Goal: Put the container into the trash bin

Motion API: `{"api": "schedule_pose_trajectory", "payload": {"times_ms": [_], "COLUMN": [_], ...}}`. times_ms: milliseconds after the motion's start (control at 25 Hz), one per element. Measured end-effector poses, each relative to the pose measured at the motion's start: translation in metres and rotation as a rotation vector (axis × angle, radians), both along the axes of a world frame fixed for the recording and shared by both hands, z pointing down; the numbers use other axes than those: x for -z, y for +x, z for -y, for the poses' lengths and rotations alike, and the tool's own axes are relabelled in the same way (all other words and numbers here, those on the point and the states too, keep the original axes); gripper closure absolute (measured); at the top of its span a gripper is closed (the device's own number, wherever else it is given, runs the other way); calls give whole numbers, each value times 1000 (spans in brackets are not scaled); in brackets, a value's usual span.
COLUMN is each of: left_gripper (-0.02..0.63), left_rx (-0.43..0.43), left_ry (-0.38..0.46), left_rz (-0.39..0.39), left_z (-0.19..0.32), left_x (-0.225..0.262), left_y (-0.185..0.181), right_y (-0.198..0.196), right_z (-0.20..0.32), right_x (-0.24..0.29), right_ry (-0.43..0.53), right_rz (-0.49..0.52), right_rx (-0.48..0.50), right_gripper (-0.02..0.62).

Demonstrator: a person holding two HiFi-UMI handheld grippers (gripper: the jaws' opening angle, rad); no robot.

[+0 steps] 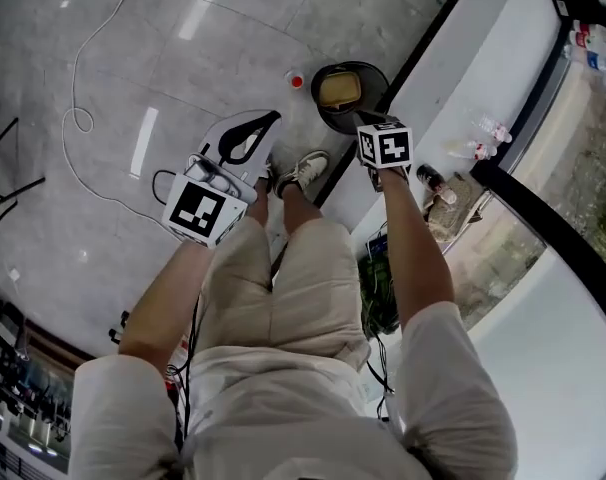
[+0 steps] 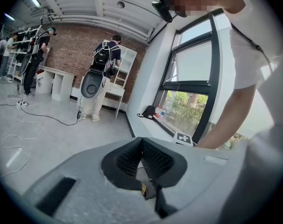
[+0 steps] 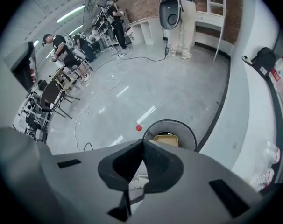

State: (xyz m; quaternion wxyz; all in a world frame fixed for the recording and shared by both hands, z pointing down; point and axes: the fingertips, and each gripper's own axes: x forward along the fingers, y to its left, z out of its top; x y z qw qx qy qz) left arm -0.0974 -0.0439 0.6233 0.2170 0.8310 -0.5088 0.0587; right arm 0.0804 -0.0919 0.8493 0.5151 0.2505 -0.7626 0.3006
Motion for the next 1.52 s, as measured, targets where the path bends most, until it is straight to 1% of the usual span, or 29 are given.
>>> {"api": "schedule_pose_trajectory", "payload": {"times_ms": [80, 200, 320, 400, 480, 600, 680, 880, 1160, 1320, 1440, 1520], "left_gripper": [589, 589, 589, 589, 589, 589, 589, 589, 591, 591, 591, 591], "left_rx": [-19, -64, -88, -90, -101, -124, -143, -210, -224, -214, -206, -193], "left_ry": [14, 61, 84, 104, 147, 190, 211, 304, 314, 354, 409, 431], "left_rz": [18, 43, 58, 63, 71, 77, 79, 98, 161, 163, 174, 177], "left_z": [3, 6, 13, 19, 23, 26, 28, 42, 52, 59, 63, 63], "left_x": [26, 74, 111, 131, 150, 181, 204, 264, 314, 352, 385, 401], "left_y": [-1, 6, 7, 7, 11, 28, 41, 72, 100, 102, 99, 96], "right_y": [0, 3, -1, -9, -17, -21, -18, 8, 65, 87, 94, 98], "right_z": [3, 4, 17, 27, 29, 30, 35, 61, 82, 80, 76, 70], "right_x": [25, 65, 108, 140, 169, 212, 242, 327, 437, 488, 518, 535], "right_ry": [16, 36, 74, 107, 132, 185, 231, 378, 557, 614, 653, 675], "right_rz": [11, 38, 115, 174, 217, 248, 271, 342, 444, 528, 581, 610], "right_rx": [-38, -87, -185, -223, -197, -138, -144, -233, -332, -359, -360, -357], "right_gripper": [594, 594, 594, 594, 594, 594, 594, 594, 594, 594, 594, 594]}}
